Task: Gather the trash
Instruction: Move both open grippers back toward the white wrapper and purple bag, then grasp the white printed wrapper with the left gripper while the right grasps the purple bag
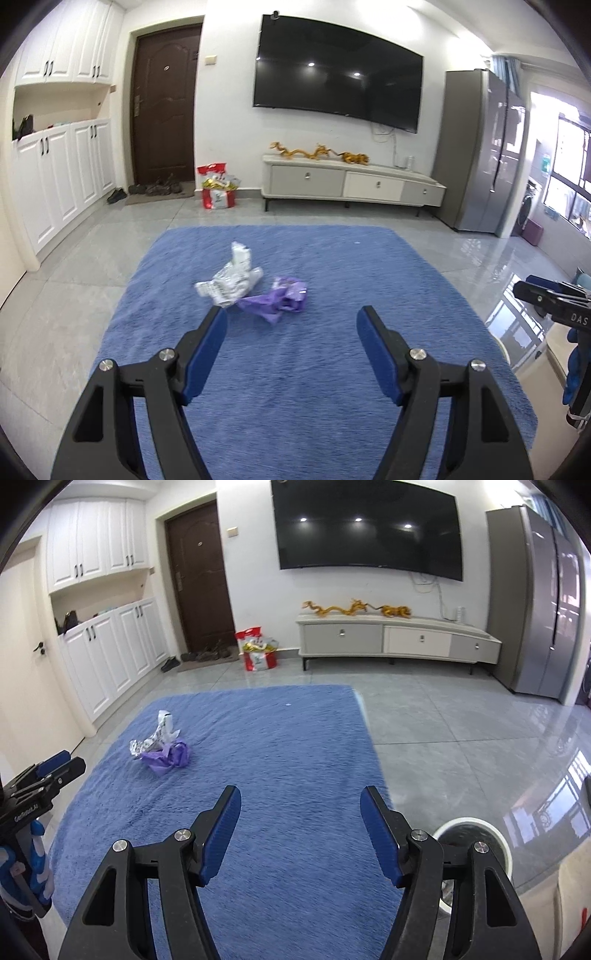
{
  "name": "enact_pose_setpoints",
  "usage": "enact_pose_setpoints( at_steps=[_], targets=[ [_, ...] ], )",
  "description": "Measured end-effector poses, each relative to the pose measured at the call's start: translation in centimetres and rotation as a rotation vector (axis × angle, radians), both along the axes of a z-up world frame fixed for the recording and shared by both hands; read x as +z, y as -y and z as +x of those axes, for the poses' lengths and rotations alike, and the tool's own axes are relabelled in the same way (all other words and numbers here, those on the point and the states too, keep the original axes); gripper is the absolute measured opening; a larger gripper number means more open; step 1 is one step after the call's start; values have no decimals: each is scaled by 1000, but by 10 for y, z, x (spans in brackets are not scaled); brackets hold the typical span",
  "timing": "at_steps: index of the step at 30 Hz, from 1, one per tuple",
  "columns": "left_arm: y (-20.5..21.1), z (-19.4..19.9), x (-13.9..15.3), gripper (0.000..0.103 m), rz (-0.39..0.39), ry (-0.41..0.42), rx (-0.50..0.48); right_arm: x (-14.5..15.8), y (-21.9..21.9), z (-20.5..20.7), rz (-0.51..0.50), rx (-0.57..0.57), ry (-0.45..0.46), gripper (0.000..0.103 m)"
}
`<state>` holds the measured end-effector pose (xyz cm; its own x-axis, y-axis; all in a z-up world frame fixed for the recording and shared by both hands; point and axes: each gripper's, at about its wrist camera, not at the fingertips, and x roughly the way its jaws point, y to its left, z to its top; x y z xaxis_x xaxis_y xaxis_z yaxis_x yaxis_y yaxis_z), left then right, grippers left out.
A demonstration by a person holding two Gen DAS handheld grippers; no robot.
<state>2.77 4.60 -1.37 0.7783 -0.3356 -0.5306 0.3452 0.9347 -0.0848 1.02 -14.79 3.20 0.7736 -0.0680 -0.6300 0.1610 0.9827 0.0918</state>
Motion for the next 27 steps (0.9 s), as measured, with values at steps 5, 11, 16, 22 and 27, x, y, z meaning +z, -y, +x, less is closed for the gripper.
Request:
enact_pose_setpoints(
  at_steps=[5, 11, 16, 22, 27],
  targets=[
    [-30, 30, -17, 72, -1, -42, 30, -7, -13, 28, -4, 47, -21, 67],
    [-51, 75, -35, 77, 0, -95, 32, -20, -32, 75, 7, 144, -40, 67],
    [-46, 123, -52, 77, -31, -174, -10, -39, -60, 123, 51, 256, -55, 67],
    [-23, 175, -72, 77, -7, -247, -47, -69, -90, 172, 93, 366, -98, 67],
    [-7, 207, -88, 77, 24, -293, -67, -90, -107, 198, 145, 414, -125, 67]
  ],
)
